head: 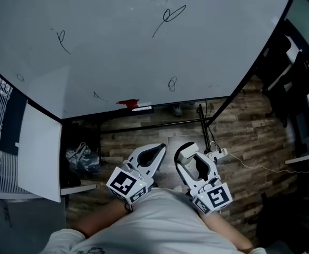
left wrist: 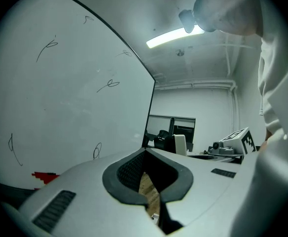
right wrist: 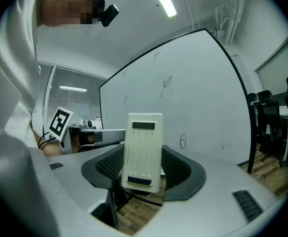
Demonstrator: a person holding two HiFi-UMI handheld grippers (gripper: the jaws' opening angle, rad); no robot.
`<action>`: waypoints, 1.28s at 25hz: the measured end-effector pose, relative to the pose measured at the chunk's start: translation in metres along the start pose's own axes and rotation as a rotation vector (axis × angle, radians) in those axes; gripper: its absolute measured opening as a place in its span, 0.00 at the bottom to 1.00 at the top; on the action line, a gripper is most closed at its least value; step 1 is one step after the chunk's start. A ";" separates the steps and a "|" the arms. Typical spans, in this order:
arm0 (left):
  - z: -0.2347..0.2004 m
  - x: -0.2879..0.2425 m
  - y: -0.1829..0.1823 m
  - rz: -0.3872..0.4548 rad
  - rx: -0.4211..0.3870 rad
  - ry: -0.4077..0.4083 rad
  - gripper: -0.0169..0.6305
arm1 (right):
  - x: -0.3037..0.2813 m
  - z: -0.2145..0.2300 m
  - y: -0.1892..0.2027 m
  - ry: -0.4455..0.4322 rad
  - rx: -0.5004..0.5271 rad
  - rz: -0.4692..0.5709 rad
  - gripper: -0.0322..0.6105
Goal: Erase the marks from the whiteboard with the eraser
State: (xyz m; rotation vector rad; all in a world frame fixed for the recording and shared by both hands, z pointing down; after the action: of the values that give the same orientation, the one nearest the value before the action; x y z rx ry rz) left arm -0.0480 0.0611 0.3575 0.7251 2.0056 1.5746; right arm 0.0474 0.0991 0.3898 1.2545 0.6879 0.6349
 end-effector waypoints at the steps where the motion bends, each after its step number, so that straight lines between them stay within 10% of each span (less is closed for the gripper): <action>1: -0.008 -0.001 -0.003 0.001 -0.003 0.011 0.04 | -0.008 -0.001 -0.001 0.006 -0.002 0.000 0.43; 17: -0.115 0.000 -0.031 -0.009 -0.028 0.149 0.04 | -0.117 -0.016 -0.012 0.110 -0.057 0.032 0.43; 32: -0.161 -0.027 -0.035 -0.020 -0.020 0.097 0.04 | -0.173 0.045 -0.013 0.097 -0.217 0.033 0.42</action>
State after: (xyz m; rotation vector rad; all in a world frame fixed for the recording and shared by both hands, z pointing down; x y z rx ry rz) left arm -0.1386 -0.0790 0.3597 0.6306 2.0561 1.6450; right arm -0.0295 -0.0622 0.4050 1.0407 0.6609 0.7804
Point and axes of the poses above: the fingertips, and each gripper's own axes: x backward along the fingers, z to its right, y out of its underside, the point moved 2 cm from there along x, backward along the fingers, and after that the axes turned 1 degree about -z, right-handed, at the moved point
